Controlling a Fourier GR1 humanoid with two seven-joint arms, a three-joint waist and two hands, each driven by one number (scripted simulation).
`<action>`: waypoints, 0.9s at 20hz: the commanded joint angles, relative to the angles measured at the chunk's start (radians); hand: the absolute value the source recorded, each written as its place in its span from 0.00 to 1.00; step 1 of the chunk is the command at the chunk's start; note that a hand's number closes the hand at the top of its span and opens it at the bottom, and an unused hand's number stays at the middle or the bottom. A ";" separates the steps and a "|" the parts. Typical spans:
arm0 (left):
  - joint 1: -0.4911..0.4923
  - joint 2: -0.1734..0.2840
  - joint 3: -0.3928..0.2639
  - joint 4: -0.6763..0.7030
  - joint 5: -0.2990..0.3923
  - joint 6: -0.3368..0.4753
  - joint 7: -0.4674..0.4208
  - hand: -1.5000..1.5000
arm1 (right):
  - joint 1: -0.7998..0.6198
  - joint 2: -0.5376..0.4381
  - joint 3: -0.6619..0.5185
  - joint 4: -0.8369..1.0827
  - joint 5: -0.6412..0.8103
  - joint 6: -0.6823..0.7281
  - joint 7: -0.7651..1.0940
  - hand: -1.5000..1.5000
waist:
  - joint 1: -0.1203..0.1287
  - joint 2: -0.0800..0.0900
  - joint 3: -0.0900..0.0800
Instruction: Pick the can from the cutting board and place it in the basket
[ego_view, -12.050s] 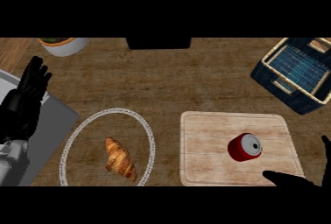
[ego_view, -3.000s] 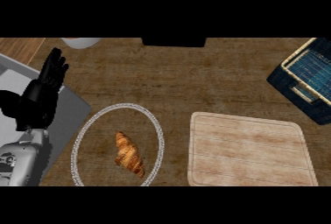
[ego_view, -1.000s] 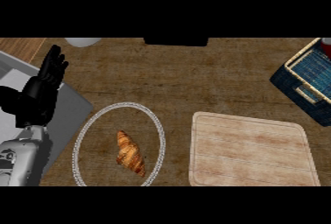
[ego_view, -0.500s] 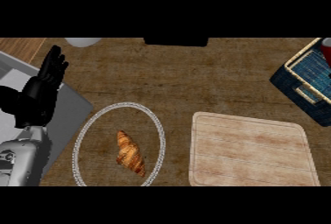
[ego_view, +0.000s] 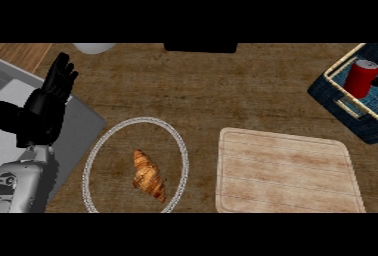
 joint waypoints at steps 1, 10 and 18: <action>0.061 -0.029 -0.012 0.062 -0.004 0.007 0.028 0.50 | -0.012 0.000 -0.063 -0.048 -0.063 -0.069 -0.027 0.00 | -0.017 0.004 -0.014; 0.060 -0.014 0.014 0.077 -0.001 -0.005 0.027 0.50 | -0.021 -0.037 -0.244 -0.101 -0.234 -0.214 -0.027 0.00 | -0.032 -0.001 -0.016; 0.105 -0.020 0.032 0.065 -0.012 0.005 0.000 0.50 | 0.086 -0.135 -0.400 -0.155 -0.402 -0.175 -0.131 0.00 | -0.073 -0.017 -0.017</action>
